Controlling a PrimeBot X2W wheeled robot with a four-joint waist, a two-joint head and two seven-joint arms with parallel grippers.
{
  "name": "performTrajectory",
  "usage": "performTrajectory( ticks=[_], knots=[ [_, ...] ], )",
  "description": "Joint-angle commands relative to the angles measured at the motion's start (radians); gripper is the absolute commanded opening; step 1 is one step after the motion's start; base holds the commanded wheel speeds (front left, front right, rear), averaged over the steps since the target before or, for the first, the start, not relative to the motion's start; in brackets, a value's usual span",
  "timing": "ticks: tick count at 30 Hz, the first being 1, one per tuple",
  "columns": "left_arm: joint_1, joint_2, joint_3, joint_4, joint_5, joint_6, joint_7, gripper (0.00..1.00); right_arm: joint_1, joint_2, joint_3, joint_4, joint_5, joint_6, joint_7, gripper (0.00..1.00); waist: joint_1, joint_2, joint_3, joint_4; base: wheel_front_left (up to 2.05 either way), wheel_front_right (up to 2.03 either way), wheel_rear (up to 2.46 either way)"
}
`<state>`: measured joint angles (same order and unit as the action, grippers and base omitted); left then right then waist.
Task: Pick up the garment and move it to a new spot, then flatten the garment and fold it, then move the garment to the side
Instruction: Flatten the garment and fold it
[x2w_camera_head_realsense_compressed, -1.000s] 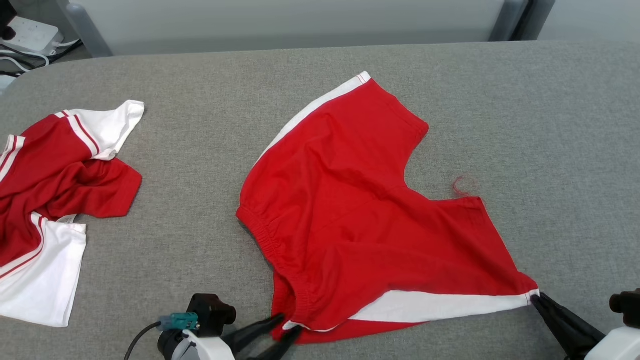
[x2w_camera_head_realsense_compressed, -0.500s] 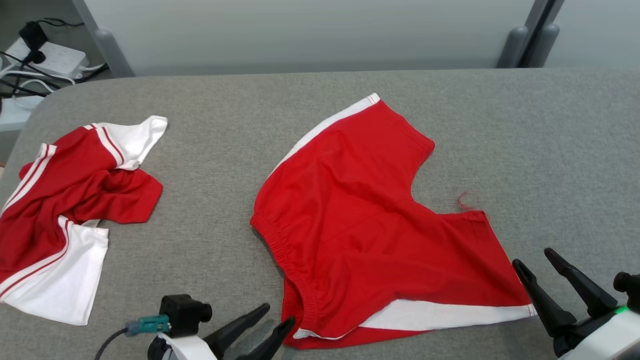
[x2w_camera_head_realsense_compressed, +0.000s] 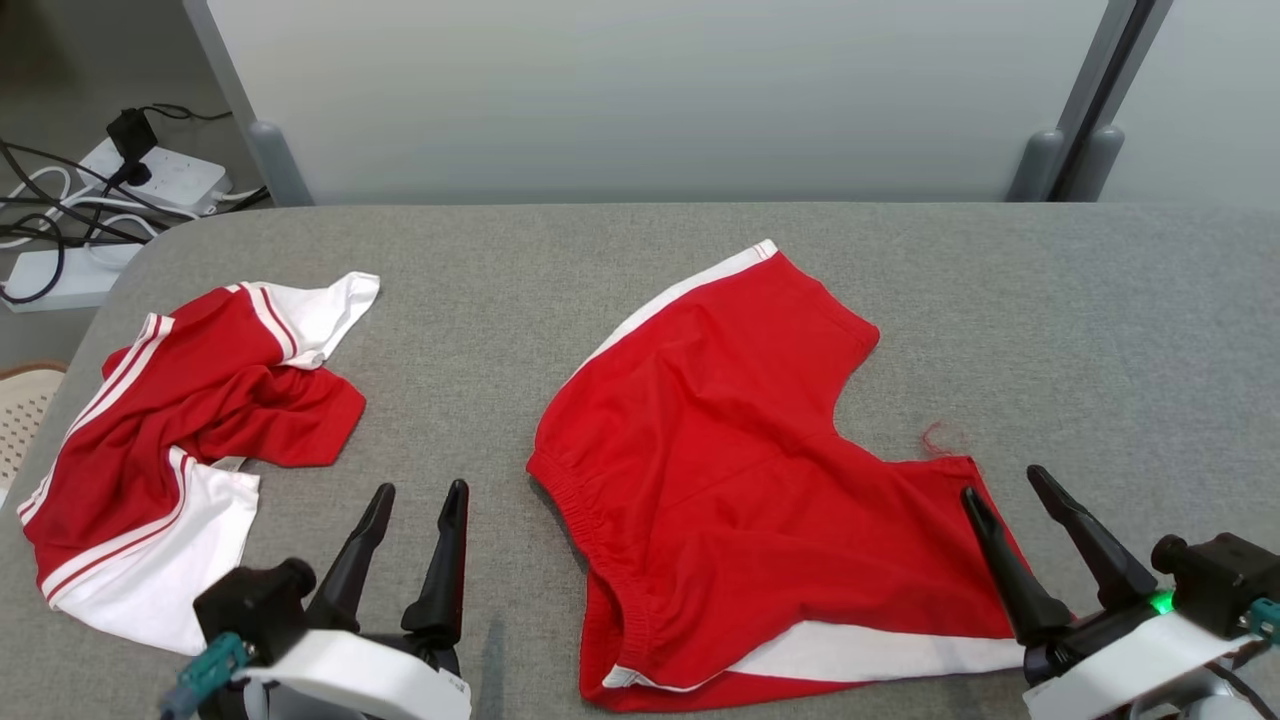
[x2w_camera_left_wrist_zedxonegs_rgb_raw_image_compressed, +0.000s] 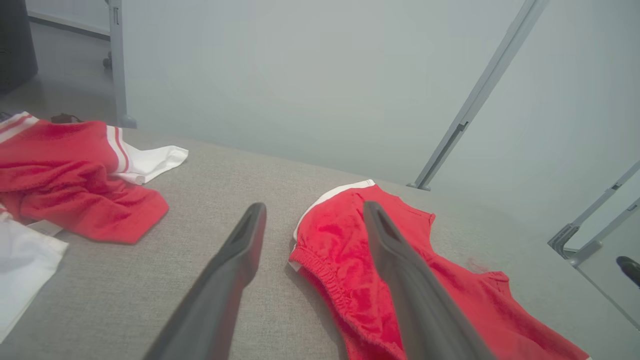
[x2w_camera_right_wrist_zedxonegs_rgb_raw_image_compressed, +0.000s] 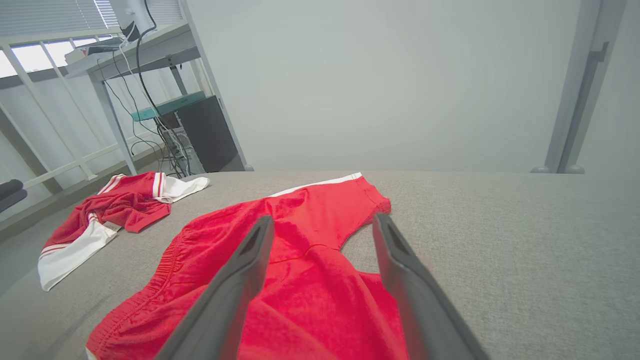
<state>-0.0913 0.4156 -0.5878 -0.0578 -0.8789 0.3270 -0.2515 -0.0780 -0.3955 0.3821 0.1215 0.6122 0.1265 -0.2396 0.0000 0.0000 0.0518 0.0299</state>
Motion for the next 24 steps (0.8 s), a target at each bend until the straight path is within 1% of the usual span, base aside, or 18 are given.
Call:
performTrajectory(
  ticks=[1, 4, 6, 10, 14, 17, 19, 24],
  knots=[
    [-0.016, 0.008, 0.056, -0.028, 0.035, 0.01, -0.01, 1.0, -0.024, -0.007, -0.008, -0.012, -0.02, 0.004, -0.02, 1.0, 0.0, 0.0, -0.005, -0.003, 0.0, 0.0, 0.0],
    [0.031, -0.026, 0.106, -0.044, 0.156, 0.009, -0.01, 1.0, -0.01, 0.053, -0.074, -0.036, -0.078, 0.004, -0.022, 1.0, 0.0, 0.0, -0.014, -0.01, 0.0, 0.0, 0.0],
    [0.065, -0.062, 0.152, -0.054, 0.22, 0.009, -0.01, 1.0, 0.012, 0.094, -0.114, -0.053, -0.114, 0.004, -0.022, 1.0, 0.0, 0.0, -0.021, -0.013, 0.0, 0.0, 0.0],
    [0.14, -0.123, 0.217, -0.051, 0.327, -0.022, -0.01, 1.0, 0.064, 0.147, -0.152, -0.08, -0.159, 0.004, -0.022, 1.0, 0.0, 0.0, -0.042, -0.017, 0.0, 0.0, 0.0],
    [0.206, -0.179, 0.257, -0.021, 0.398, -0.07, -0.01, 1.0, 0.11, 0.162, -0.166, -0.077, -0.179, 0.004, -0.022, 1.0, 0.0, 0.0, -0.056, -0.018, 0.0, 0.0, 0.0],
    [0.239, -0.21, 0.276, 0.006, 0.432, -0.115, -0.01, 1.0, 0.14, 0.162, -0.175, -0.076, -0.183, 0.004, -0.022, 1.0, 0.0, 0.0, -0.063, -0.016, 0.0, 0.0, 0.0],
    [0.256, -0.223, 0.282, 0.023, 0.455, -0.147, -0.01, 1.0, 0.161, 0.155, -0.177, -0.073, -0.186, 0.004, -0.022, 1.0, 0.0, 0.0, -0.067, -0.015, 0.0, 0.0, 0.0],
    [0.285, -0.256, 0.317, 0.045, 0.493, -0.194, -0.01, 1.0, 0.199, 0.145, -0.191, -0.074, -0.182, 0.004, -0.022, 1.0, 0.0, 0.0, -0.068, -0.016, 0.0, 0.0, 0.0]
  ],
)
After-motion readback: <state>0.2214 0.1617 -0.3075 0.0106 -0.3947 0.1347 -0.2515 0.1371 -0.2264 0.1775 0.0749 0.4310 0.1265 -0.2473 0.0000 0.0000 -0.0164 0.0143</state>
